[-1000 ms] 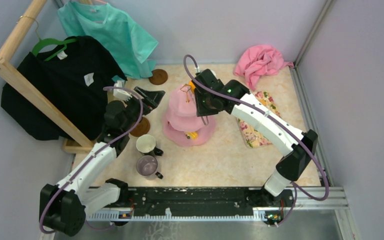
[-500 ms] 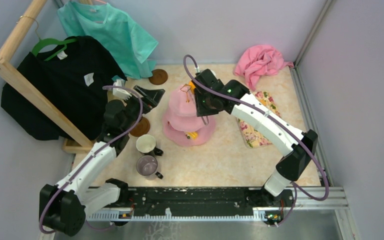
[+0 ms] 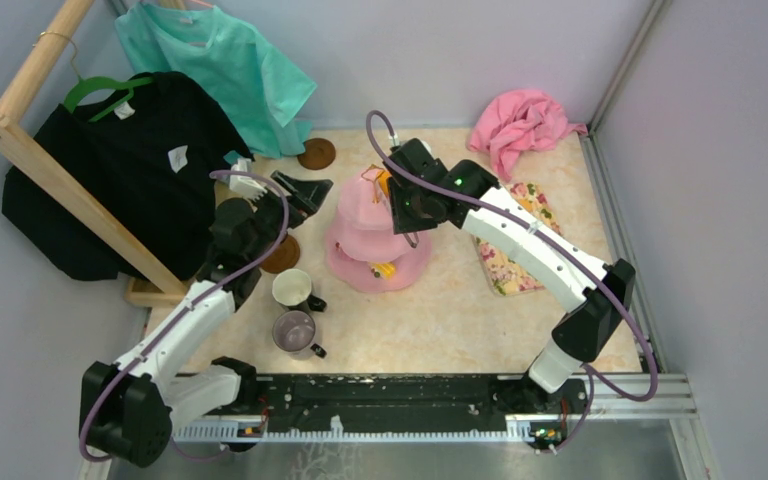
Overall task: Serve the afternoon tea
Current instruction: Place the desert on the desert table, then pick up the desert from the tray.
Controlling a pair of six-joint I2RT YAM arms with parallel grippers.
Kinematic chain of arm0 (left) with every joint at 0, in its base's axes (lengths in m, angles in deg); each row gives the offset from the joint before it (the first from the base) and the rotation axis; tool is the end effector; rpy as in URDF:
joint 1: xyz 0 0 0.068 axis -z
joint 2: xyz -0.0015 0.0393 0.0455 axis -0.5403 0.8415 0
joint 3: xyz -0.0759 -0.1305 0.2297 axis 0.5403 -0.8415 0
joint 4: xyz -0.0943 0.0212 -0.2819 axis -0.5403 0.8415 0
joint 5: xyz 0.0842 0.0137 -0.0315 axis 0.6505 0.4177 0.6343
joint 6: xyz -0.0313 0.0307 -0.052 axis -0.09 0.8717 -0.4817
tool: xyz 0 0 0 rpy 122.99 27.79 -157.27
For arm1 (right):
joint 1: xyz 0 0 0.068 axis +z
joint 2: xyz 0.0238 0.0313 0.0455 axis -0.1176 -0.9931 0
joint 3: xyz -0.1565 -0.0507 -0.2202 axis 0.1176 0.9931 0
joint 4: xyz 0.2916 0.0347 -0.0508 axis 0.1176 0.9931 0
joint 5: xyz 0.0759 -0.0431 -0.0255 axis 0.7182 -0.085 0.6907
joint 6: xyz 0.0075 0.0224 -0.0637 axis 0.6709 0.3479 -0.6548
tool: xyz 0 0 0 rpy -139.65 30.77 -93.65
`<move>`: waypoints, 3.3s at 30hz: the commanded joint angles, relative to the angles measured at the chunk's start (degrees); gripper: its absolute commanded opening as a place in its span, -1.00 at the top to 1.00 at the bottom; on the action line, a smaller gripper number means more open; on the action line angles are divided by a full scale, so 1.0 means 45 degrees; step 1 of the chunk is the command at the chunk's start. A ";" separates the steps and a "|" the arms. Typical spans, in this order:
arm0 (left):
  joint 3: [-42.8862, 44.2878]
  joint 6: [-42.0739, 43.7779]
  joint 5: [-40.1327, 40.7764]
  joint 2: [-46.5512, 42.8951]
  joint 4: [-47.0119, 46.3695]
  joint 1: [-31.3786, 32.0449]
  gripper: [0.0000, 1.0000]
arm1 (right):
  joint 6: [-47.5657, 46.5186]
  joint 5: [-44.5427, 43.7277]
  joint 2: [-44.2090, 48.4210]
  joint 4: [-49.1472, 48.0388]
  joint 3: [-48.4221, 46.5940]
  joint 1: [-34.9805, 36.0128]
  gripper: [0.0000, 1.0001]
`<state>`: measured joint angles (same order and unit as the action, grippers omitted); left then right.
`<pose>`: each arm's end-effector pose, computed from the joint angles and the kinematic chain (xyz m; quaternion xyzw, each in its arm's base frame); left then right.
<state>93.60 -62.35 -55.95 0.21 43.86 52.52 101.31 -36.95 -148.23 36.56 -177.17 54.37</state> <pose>0.2810 -0.1059 0.2901 -0.1478 0.6984 -0.4142 0.5647 0.2648 0.2735 0.3702 -0.1137 0.9395 0.1164 0.3014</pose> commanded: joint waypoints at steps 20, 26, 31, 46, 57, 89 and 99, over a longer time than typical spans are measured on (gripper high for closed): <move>0.0627 0.0095 0.0271 0.0390 -0.0512 0.0313 -0.92 | -0.0214 -0.0148 0.0935 -0.0757 0.0030 0.0164 0.30; 0.0723 0.0109 0.0312 0.0528 -0.0511 0.0380 -0.92 | -0.0191 -0.0261 0.1354 -0.0881 0.0017 0.0145 0.32; 0.0755 0.0173 0.0405 0.0577 -0.0511 0.0426 -0.92 | -0.0207 -0.0224 0.1450 -0.0934 -0.0002 0.0142 0.32; 0.0906 0.0267 0.0622 0.0633 -0.0432 0.0580 -0.92 | -0.0282 -0.0461 0.2154 -0.0968 0.0233 0.0151 0.36; 0.0887 0.0404 0.0792 0.0587 -0.0336 0.0659 -0.92 | -0.0273 -0.0596 0.2731 -0.1121 0.0675 0.0144 0.42; -0.0136 -0.0061 0.0211 0.2193 -0.2093 0.0708 -0.93 | 0.0109 -0.1413 0.5661 -0.2493 0.6908 -0.6132 0.46; -0.0631 -0.0283 0.0235 0.2354 -0.2659 0.0698 -0.93 | -0.0414 -0.0665 0.3117 -0.3767 0.6290 -0.7800 0.42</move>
<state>92.38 -63.11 -54.66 10.64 35.21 55.47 101.13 -41.52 -130.92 24.50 -145.70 22.11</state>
